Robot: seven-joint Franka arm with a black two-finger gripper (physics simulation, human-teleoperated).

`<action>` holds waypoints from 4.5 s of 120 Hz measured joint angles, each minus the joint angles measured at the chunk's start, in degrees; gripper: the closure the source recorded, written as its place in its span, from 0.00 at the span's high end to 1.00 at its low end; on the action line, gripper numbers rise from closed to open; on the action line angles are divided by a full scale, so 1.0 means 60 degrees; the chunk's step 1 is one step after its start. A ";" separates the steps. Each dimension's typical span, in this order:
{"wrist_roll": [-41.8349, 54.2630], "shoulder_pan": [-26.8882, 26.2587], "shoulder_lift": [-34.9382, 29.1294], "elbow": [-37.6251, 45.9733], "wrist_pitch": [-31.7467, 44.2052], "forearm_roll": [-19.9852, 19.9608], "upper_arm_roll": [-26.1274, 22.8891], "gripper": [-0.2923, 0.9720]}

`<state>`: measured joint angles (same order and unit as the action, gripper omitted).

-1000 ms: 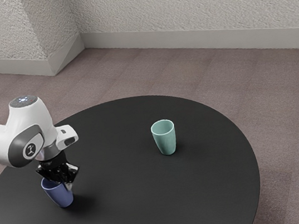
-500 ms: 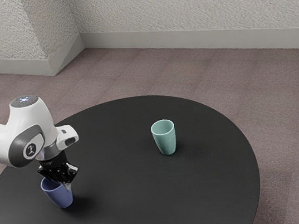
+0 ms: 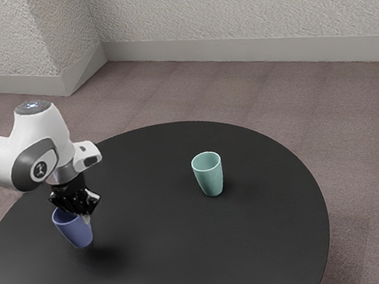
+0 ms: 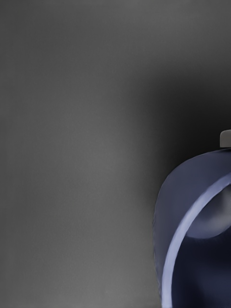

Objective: Place the left cup onto the right cup

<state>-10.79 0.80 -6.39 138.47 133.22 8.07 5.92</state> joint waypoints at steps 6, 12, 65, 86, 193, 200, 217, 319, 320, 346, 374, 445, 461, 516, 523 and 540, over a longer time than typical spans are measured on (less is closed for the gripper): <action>0.0001 0.0029 0.0012 -0.0386 -0.0282 0.0007 -0.0117 0.15; 0.0002 0.0010 0.0023 -0.0725 -0.0568 0.0012 -0.0244 0.15; 0.0139 -0.0129 0.0917 -0.3187 -0.2214 -0.0029 -0.0931 0.15; 0.0278 -0.0064 0.1571 -0.4236 -0.2638 -0.0095 -0.1066 0.15; 0.0578 -0.0016 0.2889 -0.7233 -0.4206 -0.0394 -0.2829 0.15; 0.0553 -0.0018 0.3036 -0.7429 -0.4289 -0.0388 -0.2863 0.15; 0.0501 -0.0013 0.3500 -0.8127 -0.4552 -0.0353 -0.2988 0.15; 0.0253 -0.0129 0.5202 -1.0483 -0.5556 -0.0031 -0.3522 0.15; 0.0251 -0.0129 0.5221 -1.0509 -0.5567 -0.0025 -0.3529 0.15; 0.0223 -0.0144 0.5775 -1.1259 -0.5858 0.0088 -0.3669 0.15; 0.0201 -0.0188 0.6240 -1.1874 -0.6150 0.0283 -0.3855 0.15; 0.0206 -0.0539 0.7507 -1.3320 -0.6451 0.0480 -0.3859 0.15; 0.0216 -0.0582 0.7693 -1.3556 -0.6443 0.0566 -0.3859 0.15; 0.0245 -0.0769 0.8249 -1.4204 -0.6437 0.0792 -0.3859 0.15; 0.0248 -0.0777 0.8282 -1.4221 -0.6443 0.0799 -0.3861 0.15; 0.0253 -0.0838 0.8320 -1.4239 -0.6437 0.0813 -0.3859 0.15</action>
<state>-9.27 -4.23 43.53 53.03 94.60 12.95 -17.23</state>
